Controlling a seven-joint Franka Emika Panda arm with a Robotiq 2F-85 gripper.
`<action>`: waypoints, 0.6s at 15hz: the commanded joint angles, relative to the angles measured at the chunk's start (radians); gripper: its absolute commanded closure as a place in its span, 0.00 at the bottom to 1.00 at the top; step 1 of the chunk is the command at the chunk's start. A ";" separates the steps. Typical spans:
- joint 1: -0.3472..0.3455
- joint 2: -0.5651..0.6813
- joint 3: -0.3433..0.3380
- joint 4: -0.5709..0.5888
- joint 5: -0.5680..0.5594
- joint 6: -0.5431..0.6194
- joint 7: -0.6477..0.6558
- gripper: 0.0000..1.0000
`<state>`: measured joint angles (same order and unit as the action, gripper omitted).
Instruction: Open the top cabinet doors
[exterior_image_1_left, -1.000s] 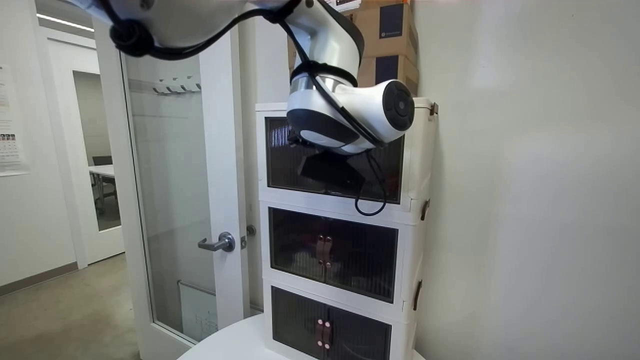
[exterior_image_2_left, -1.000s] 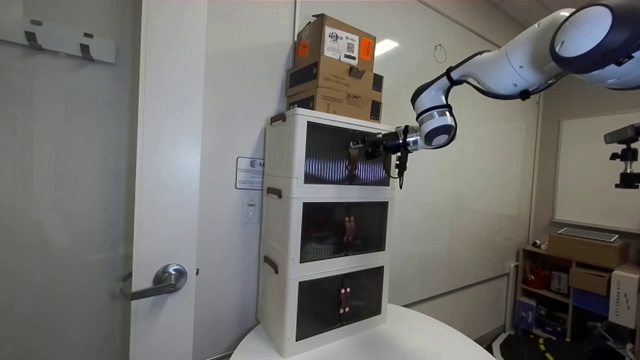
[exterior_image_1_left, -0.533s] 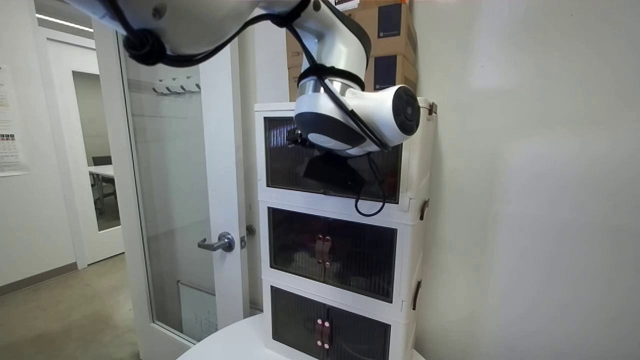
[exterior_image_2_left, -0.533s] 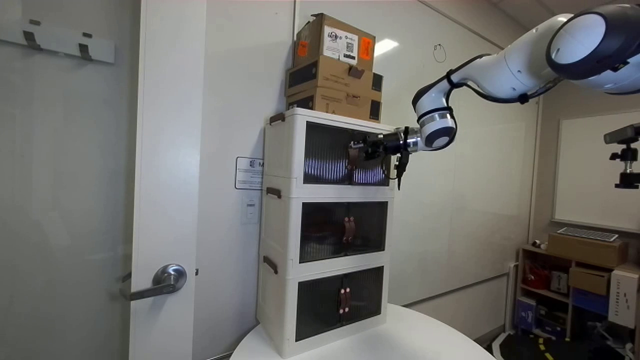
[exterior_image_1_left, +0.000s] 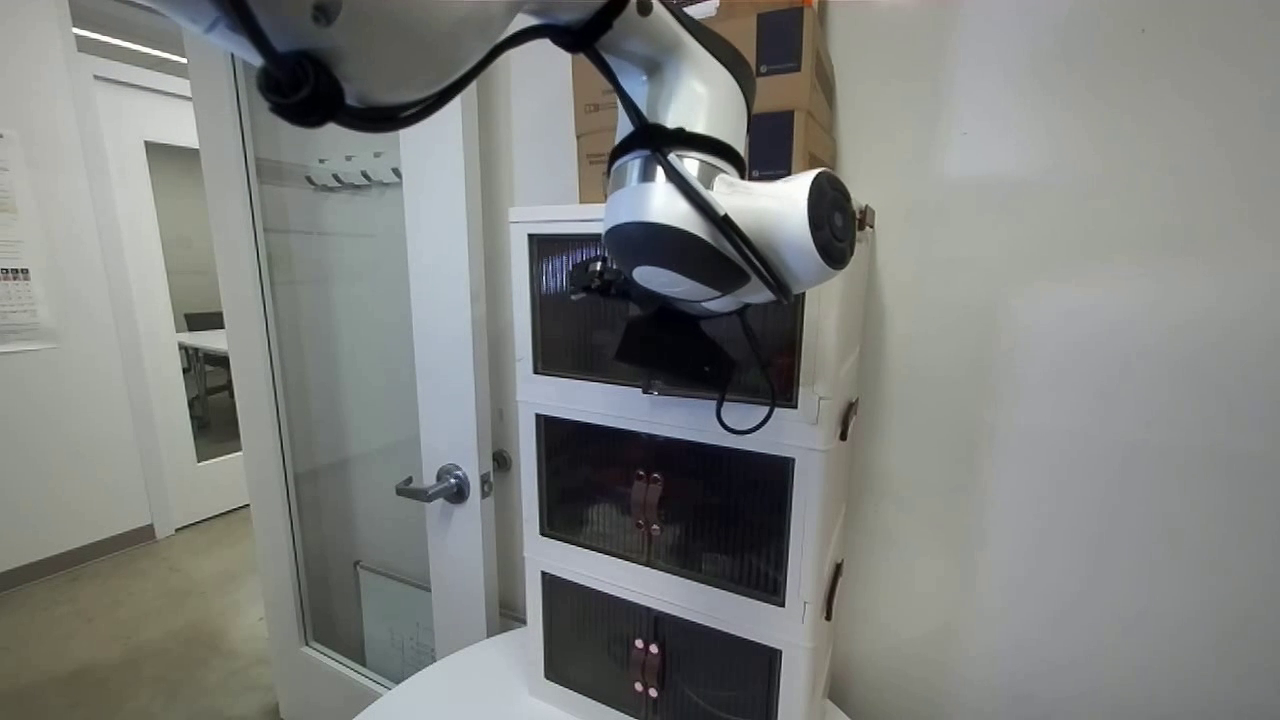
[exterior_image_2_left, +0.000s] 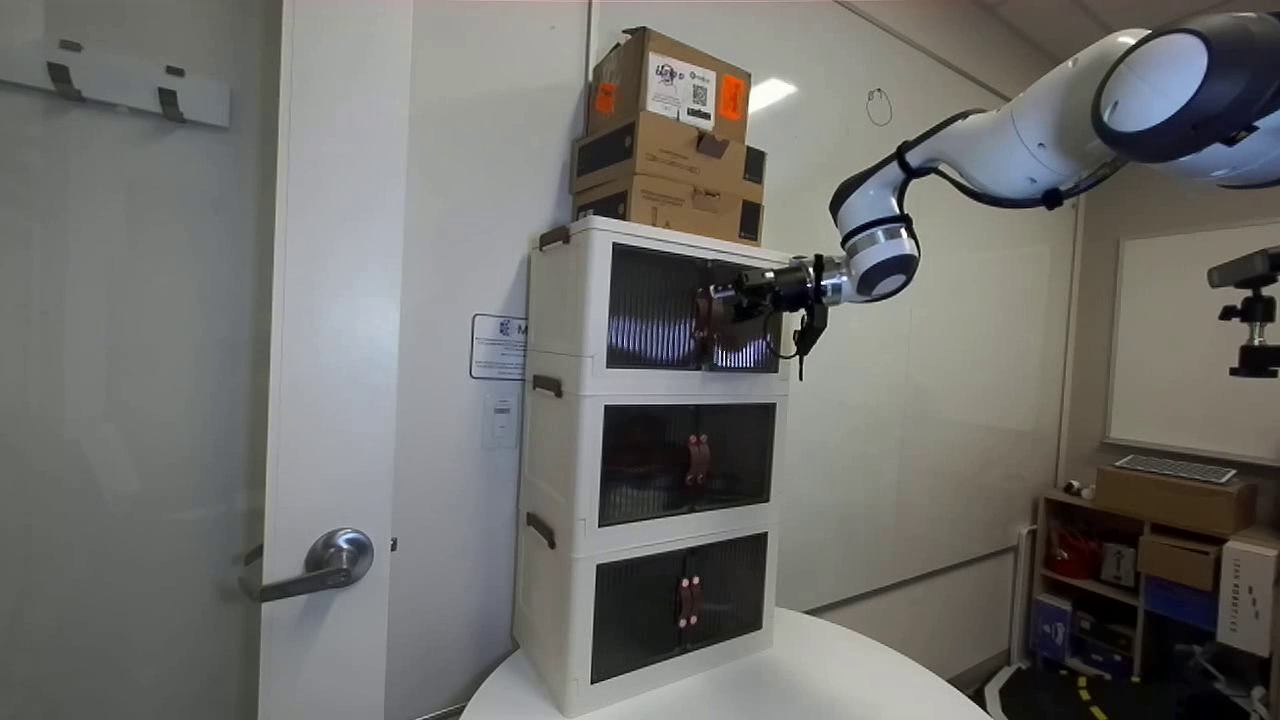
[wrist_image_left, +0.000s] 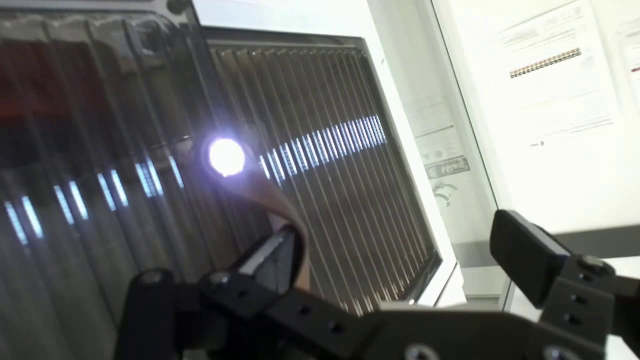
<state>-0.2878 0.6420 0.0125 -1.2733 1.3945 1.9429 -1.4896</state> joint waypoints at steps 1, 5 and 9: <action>0.018 -0.050 -0.005 -0.058 -0.033 -0.097 -0.027 0.00; 0.032 -0.085 -0.029 -0.092 -0.080 -0.083 0.004 0.00; 0.055 -0.137 -0.053 -0.132 -0.170 -0.046 0.026 0.00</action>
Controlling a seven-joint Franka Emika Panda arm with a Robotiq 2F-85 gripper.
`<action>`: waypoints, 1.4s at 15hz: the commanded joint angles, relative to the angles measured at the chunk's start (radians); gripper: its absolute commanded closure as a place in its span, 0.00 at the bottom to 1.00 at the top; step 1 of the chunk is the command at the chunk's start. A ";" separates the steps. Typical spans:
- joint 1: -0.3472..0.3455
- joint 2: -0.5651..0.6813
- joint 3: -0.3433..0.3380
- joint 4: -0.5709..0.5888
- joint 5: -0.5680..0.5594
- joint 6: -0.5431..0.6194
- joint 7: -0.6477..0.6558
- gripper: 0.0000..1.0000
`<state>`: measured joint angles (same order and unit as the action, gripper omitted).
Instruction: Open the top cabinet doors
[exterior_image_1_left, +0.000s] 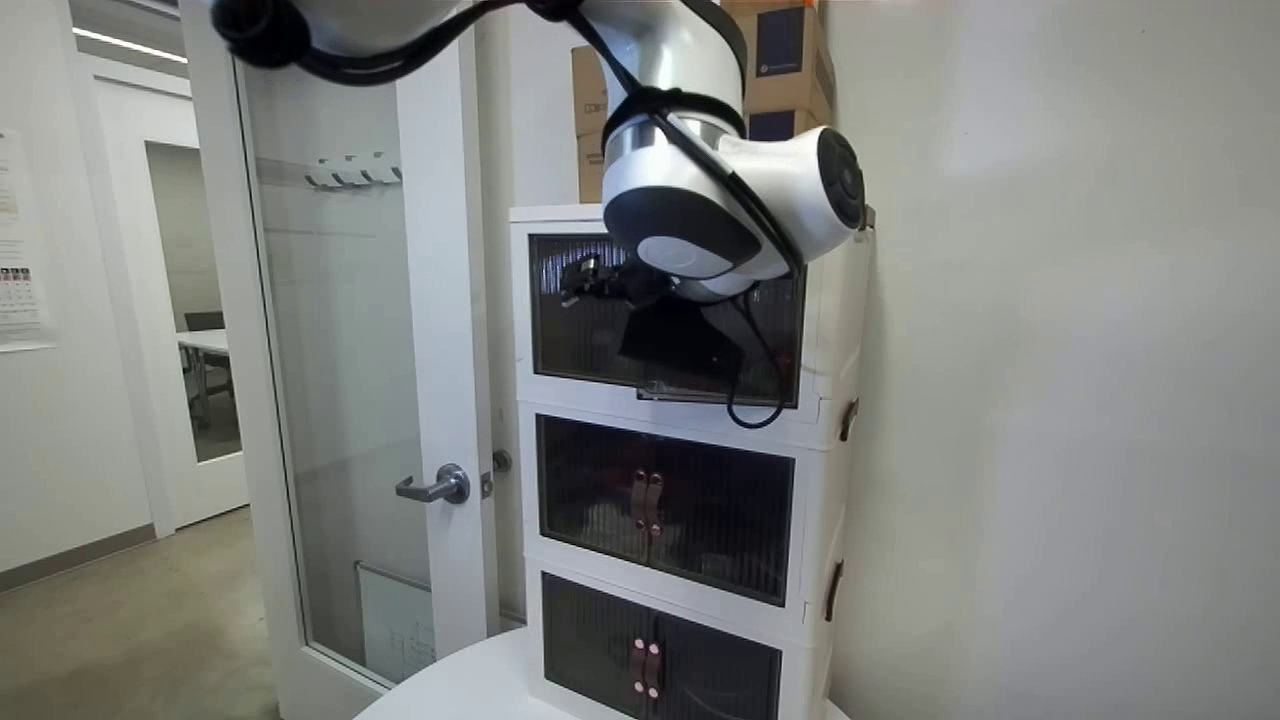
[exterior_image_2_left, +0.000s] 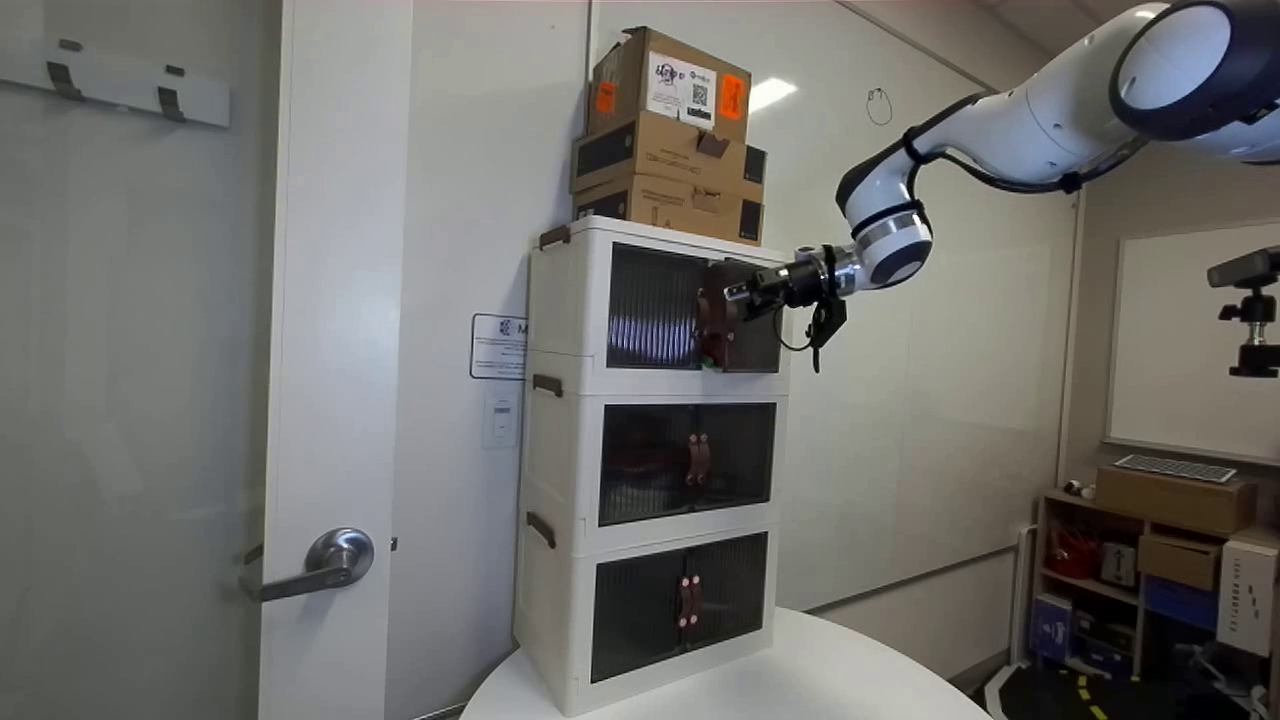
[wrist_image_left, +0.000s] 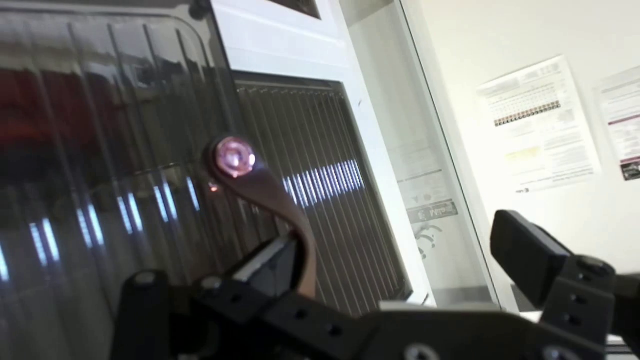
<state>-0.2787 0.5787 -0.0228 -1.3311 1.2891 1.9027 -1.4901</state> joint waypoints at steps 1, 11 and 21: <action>0.053 -0.088 -0.023 -0.085 -0.092 0.005 0.036 0.00; 0.090 -0.256 -0.034 -0.242 -0.308 0.201 0.143 0.00; 0.162 -0.436 -0.061 -0.464 -0.765 0.519 0.584 0.00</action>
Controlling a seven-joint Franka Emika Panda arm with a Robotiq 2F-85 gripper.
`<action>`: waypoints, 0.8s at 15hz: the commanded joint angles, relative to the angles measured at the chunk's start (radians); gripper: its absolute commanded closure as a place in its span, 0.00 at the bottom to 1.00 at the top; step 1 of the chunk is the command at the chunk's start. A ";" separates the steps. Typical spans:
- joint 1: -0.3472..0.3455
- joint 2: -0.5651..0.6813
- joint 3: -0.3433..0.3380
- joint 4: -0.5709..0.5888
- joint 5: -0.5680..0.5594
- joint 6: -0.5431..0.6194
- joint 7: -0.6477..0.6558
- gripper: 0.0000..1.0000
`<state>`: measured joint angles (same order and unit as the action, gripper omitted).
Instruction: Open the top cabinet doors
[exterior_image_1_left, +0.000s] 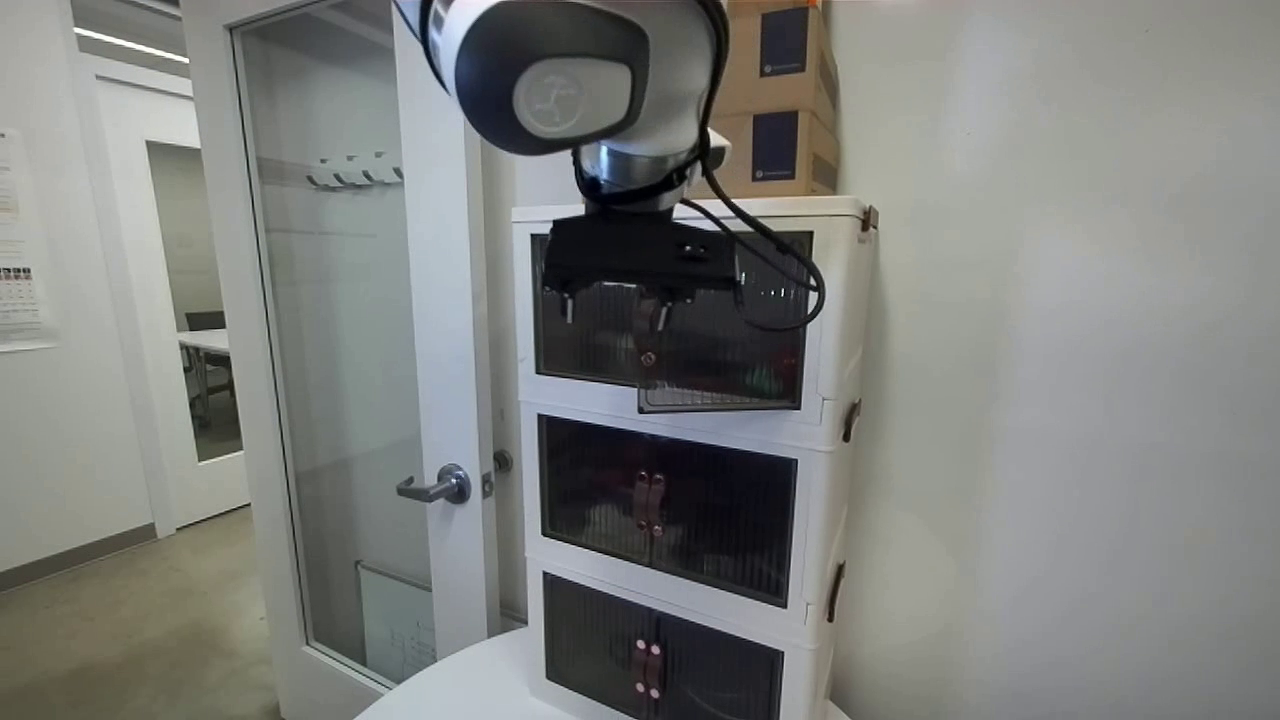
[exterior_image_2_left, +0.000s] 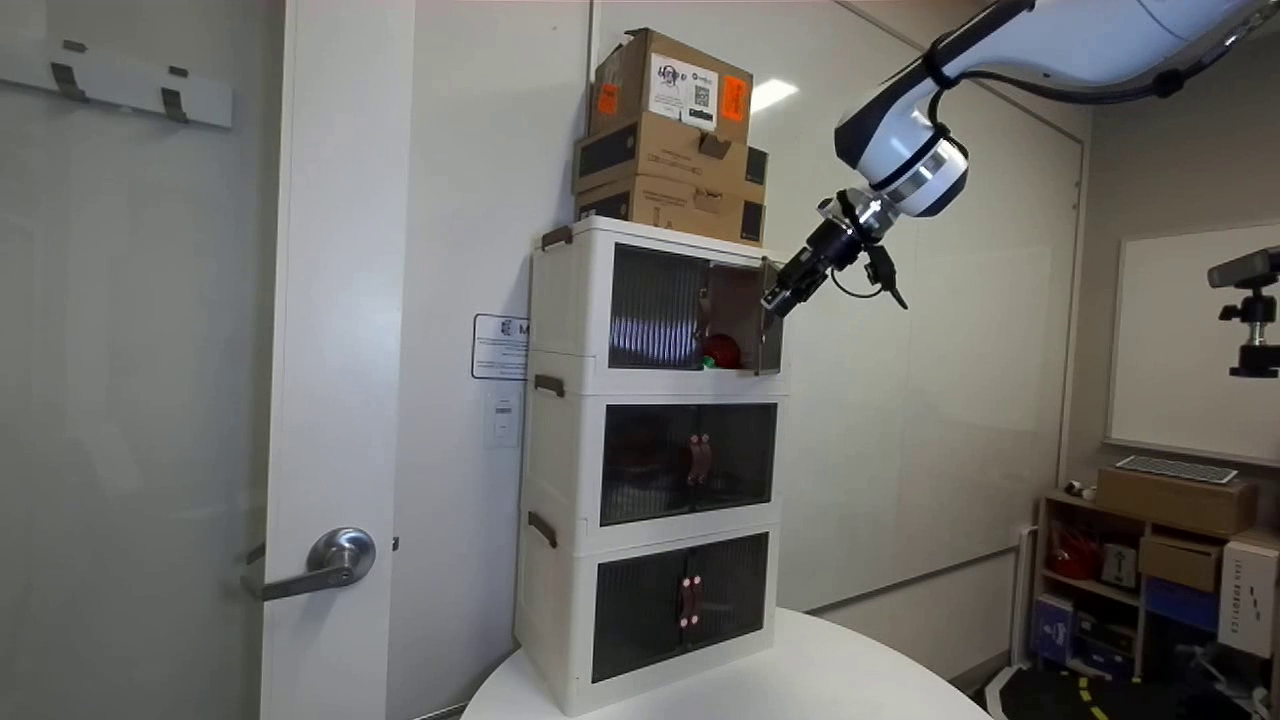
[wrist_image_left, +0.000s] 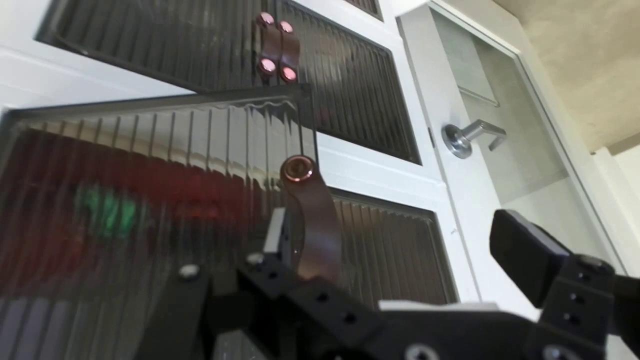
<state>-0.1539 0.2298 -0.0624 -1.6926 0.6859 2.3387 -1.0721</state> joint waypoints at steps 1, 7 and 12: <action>0.040 -0.105 -0.022 -0.125 -0.239 0.103 0.240 0.00; 0.032 -0.172 -0.042 -0.144 -0.628 0.070 0.724 0.00; 0.050 -0.197 -0.041 -0.027 -0.889 -0.074 1.080 0.00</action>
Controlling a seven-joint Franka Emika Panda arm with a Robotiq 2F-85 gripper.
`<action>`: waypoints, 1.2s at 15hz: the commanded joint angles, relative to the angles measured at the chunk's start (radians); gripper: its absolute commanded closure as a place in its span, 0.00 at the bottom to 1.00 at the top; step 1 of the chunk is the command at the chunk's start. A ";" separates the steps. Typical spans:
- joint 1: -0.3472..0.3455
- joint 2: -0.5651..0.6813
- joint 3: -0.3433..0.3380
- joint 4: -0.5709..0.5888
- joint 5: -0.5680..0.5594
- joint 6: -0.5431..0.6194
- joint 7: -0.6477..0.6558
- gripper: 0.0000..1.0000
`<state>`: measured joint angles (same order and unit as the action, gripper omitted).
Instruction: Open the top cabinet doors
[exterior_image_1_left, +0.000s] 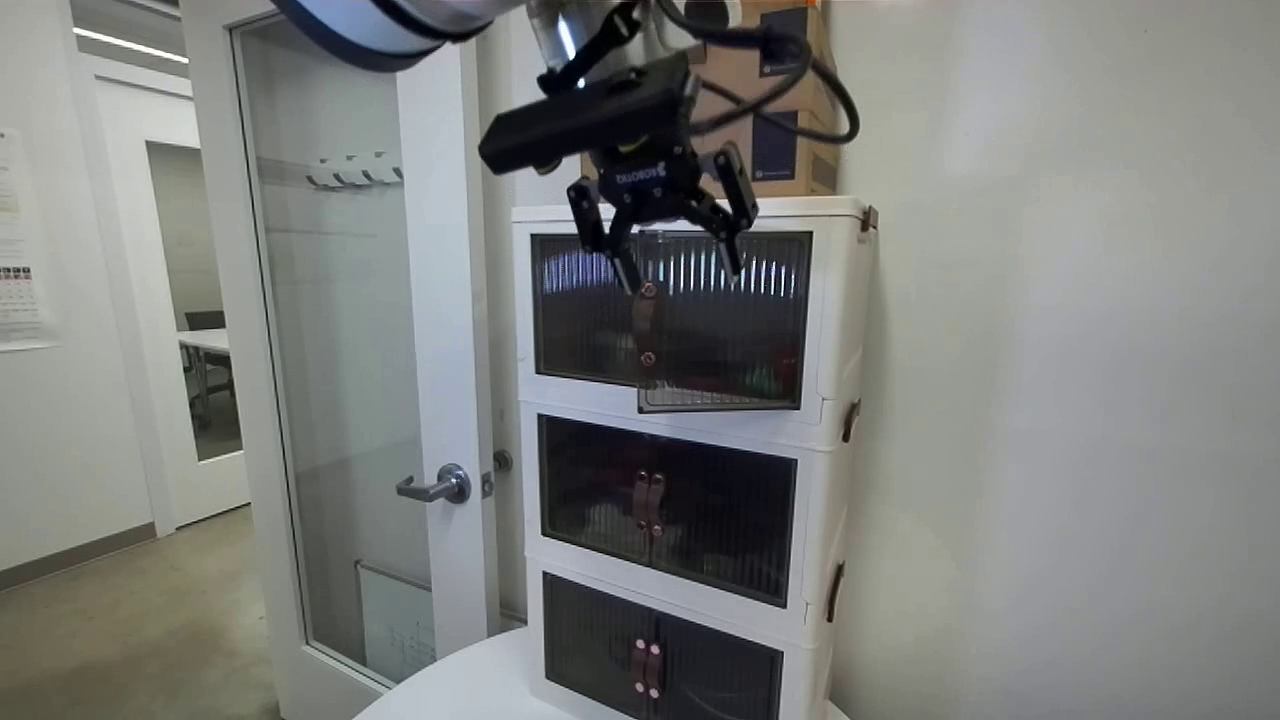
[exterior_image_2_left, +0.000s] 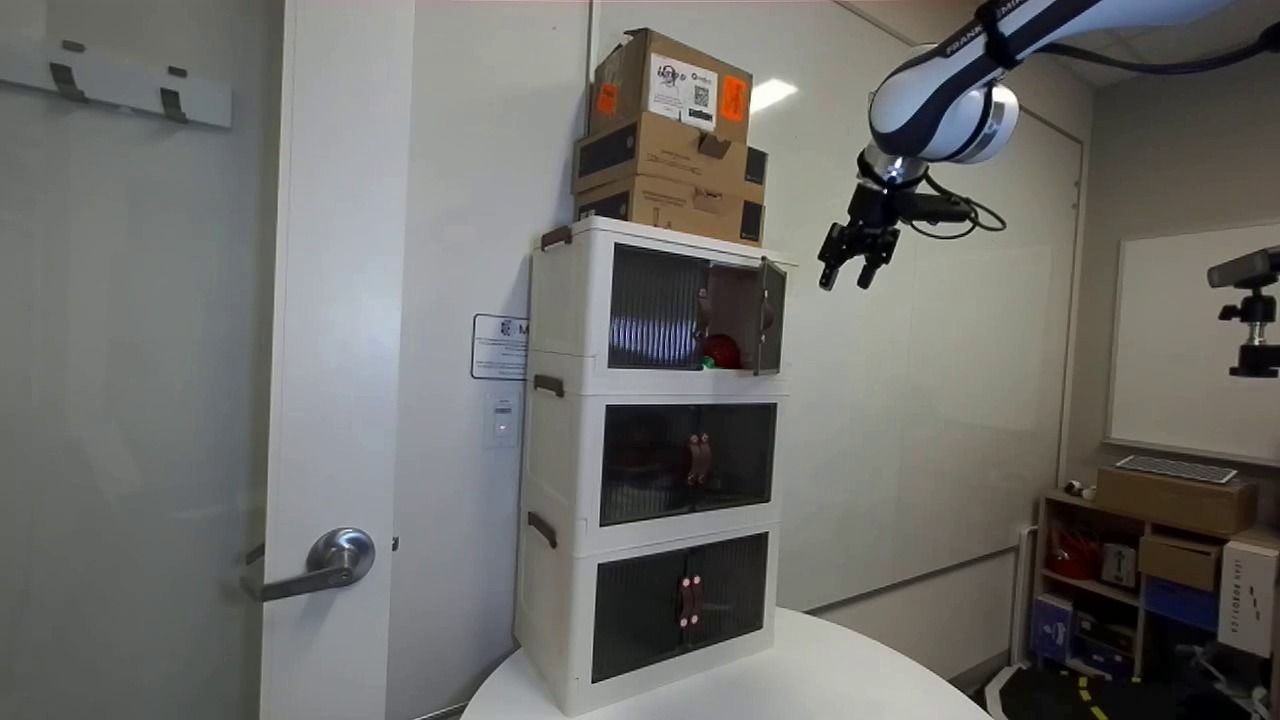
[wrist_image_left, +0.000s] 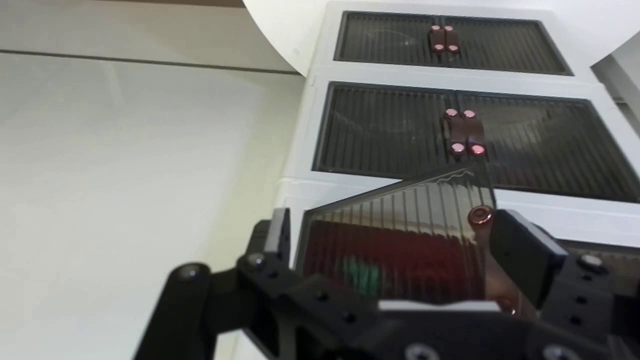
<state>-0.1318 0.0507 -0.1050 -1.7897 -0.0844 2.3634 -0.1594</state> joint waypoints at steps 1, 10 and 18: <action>0.035 -0.017 0.011 0.099 -0.146 -0.136 0.199 0.00; 0.119 0.190 0.051 0.458 -0.251 -0.326 0.366 0.00; 0.165 0.373 0.025 0.714 -0.328 -0.413 0.607 0.00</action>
<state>0.0137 0.3441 -0.0734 -1.2156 -0.4049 2.0072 0.3862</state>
